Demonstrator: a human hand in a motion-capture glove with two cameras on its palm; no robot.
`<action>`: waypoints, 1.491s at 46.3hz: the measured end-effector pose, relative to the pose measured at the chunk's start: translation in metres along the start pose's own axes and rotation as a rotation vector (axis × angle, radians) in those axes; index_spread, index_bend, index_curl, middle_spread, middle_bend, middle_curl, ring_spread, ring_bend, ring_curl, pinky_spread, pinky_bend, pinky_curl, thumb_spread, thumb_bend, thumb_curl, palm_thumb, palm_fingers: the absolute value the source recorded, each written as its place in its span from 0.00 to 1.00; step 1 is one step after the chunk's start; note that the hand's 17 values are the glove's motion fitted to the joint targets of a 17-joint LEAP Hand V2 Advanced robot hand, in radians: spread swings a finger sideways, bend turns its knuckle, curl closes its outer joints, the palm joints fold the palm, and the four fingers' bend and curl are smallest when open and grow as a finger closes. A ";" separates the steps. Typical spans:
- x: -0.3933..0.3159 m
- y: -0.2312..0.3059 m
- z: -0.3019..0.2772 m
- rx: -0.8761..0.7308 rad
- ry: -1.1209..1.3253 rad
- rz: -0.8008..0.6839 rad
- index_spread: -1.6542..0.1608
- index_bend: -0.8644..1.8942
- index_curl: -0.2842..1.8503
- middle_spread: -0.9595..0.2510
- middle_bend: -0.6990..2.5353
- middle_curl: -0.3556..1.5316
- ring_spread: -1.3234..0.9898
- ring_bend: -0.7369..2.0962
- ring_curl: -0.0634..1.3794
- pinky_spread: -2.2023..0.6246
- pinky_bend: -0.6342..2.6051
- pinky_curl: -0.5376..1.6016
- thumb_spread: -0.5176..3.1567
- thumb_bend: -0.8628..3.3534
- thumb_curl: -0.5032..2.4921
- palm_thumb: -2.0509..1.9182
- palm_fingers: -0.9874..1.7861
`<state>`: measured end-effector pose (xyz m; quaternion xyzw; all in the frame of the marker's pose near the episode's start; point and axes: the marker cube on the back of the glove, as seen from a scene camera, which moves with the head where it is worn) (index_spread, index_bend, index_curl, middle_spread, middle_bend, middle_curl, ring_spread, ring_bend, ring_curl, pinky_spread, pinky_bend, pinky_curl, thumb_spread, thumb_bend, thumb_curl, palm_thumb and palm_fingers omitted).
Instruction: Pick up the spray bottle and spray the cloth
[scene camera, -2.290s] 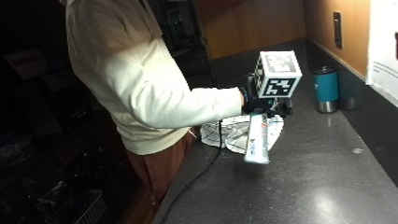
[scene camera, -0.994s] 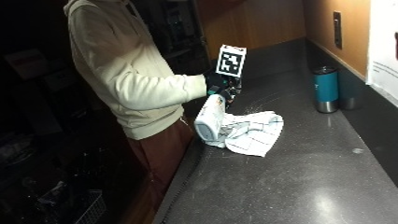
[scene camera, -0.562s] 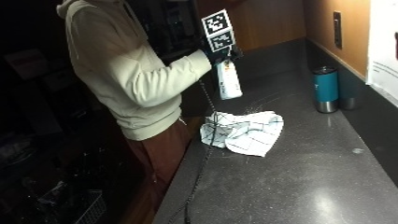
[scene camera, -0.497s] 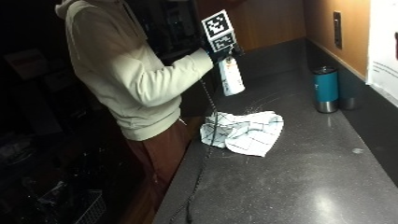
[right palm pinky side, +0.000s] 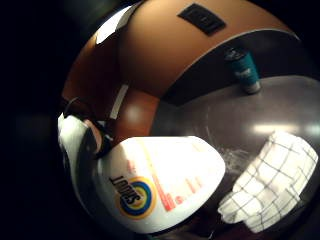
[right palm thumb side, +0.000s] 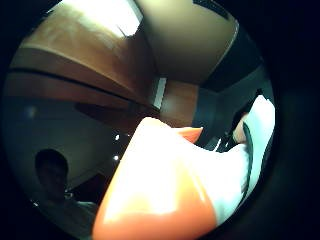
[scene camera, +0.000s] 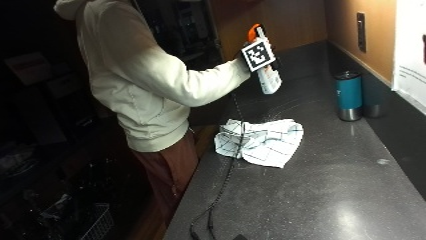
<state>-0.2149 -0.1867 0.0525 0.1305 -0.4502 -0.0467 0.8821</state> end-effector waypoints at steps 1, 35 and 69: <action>0.009 -0.009 0.008 0.030 0.019 0.006 0.83 0.49 0.38 0.70 0.41 0.45 0.50 0.48 0.36 0.71 0.28 0.42 0.17 0.20 0.43 0.76 0.86; 0.119 -0.081 0.148 -0.006 0.111 0.101 0.83 0.47 0.38 0.70 0.40 0.45 0.50 0.48 0.36 0.72 0.28 0.42 0.20 0.20 0.43 0.76 0.85; 0.095 -0.050 0.086 -0.099 0.162 0.002 0.75 0.35 0.27 0.73 0.29 0.39 0.52 0.40 0.29 0.79 0.29 0.42 0.37 0.20 0.34 0.67 0.57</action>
